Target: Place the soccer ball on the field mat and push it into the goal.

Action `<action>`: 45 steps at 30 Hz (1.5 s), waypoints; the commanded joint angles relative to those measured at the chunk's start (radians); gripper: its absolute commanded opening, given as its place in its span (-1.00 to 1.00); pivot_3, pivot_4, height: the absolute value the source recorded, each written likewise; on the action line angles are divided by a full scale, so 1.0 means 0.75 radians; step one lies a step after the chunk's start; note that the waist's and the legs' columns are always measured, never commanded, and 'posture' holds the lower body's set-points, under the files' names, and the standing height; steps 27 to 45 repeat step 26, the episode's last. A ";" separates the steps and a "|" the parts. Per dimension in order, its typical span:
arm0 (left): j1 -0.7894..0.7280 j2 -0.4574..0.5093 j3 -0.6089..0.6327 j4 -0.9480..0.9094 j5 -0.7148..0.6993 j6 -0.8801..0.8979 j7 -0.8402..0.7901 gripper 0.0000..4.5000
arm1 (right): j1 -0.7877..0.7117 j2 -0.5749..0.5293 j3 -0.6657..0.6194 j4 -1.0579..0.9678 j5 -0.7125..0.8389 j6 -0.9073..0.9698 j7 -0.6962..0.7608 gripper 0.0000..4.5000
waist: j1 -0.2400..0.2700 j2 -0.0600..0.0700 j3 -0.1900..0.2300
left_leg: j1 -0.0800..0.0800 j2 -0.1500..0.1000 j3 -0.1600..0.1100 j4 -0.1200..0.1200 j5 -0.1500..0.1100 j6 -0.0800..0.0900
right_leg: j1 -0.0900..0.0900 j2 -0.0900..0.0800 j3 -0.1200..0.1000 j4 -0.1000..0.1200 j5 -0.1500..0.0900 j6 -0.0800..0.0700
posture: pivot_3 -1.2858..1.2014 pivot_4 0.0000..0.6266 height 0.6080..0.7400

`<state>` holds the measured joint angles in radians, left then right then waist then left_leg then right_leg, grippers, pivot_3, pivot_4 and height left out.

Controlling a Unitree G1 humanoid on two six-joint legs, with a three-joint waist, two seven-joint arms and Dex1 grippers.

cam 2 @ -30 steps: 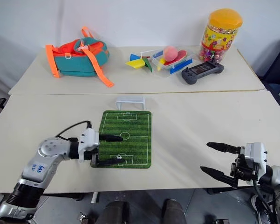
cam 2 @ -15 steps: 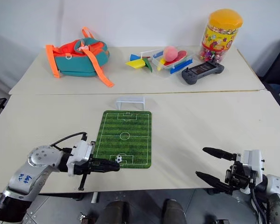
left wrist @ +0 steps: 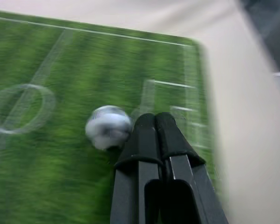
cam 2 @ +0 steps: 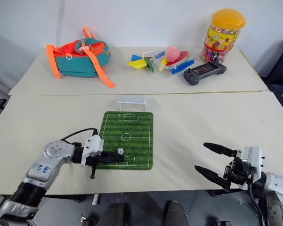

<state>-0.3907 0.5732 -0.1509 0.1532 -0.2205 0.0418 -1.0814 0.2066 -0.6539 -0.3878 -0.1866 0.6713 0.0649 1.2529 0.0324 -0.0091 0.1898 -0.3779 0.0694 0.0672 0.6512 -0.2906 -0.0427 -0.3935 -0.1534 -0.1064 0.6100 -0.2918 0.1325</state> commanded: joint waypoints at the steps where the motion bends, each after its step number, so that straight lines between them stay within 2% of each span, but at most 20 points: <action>1: -0.142 -0.044 0.099 0.099 0.035 -0.117 0.140 -0.99 | -0.009 0.001 -0.018 -0.003 0.007 -0.015 -0.013 1.00 | -0.003 -0.001 0.000 | 0.000 0.000 0.000 0.000 0.000 0.000 | 0.000 0.000 0.000 0.000 0.000 0.000 | 0.03 -0.52 1.00; 5: -0.232 -0.094 0.176 0.042 -0.102 -0.002 0.145 -0.99 | -0.038 -0.003 -0.009 0.008 -0.003 -0.009 -0.027 1.00 | -0.015 -0.001 0.000 | 0.000 0.000 0.000 -0.001 0.001 -0.002 | 0.000 0.000 0.000 0.001 0.001 0.002 | 0.03 -0.52 1.00; 9: -0.240 -0.074 0.213 -0.014 -0.161 0.089 0.130 -0.99 | -0.076 -0.013 -0.001 0.040 -0.010 -0.005 -0.015 1.00 | -0.014 -0.001 0.000 | 0.001 0.000 0.001 -0.002 0.002 -0.004 | 0.000 0.000 0.000 0.001 0.001 0.003 | 0.03 -0.52 1.00; 16: -0.176 0.016 0.300 -0.057 -0.212 0.295 0.157 -0.99 | -0.129 -0.038 0.007 0.081 -0.019 0.007 0.007 1.00 | -0.013 -0.001 0.000 | 0.001 0.000 0.001 0.000 0.001 -0.002 | 0.000 0.001 0.001 0.001 0.001 0.003 | 0.03 -0.52 1.00; 20: -0.077 0.112 0.360 -0.089 -0.207 0.362 0.167 -0.99 | -0.167 -0.078 0.008 0.138 -0.024 0.008 0.044 1.00 | -0.016 -0.001 0.000 | 0.001 0.000 0.001 -0.002 0.001 -0.003 | -0.001 0.001 0.001 0.001 0.001 0.003 | 0.03 -0.52 1.00; 23: -0.034 0.122 0.440 -0.093 -0.293 0.362 0.127 -0.99 | -0.217 -0.109 0.013 0.198 -0.027 0.006 0.072 1.00 | -0.014 -0.001 0.000 | 0.001 0.000 0.001 -0.001 0.000 -0.002 | -0.001 0.001 0.001 0.001 0.001 0.003 | 0.03 -0.52 1.00; 26: 0.059 0.150 0.511 -0.076 -0.234 0.054 0.056 -0.99 | -0.275 -0.132 0.030 0.252 -0.044 0.003 0.098 1.00 | -0.014 -0.001 0.000 | 0.001 0.000 0.001 -0.001 0.001 -0.002 | -0.001 0.001 0.001 0.000 0.001 0.003 | 0.03 -0.52 1.00; 45: 0.059 0.150 0.511 -0.076 -0.234 0.054 0.056 -0.99 | -0.275 -0.132 0.030 0.252 -0.044 0.003 0.098 1.00 | -0.014 -0.001 0.000 | 0.001 0.000 0.001 -0.001 0.001 -0.002 | -0.001 0.001 0.001 0.000 0.001 0.003 | 0.03 -0.52 1.00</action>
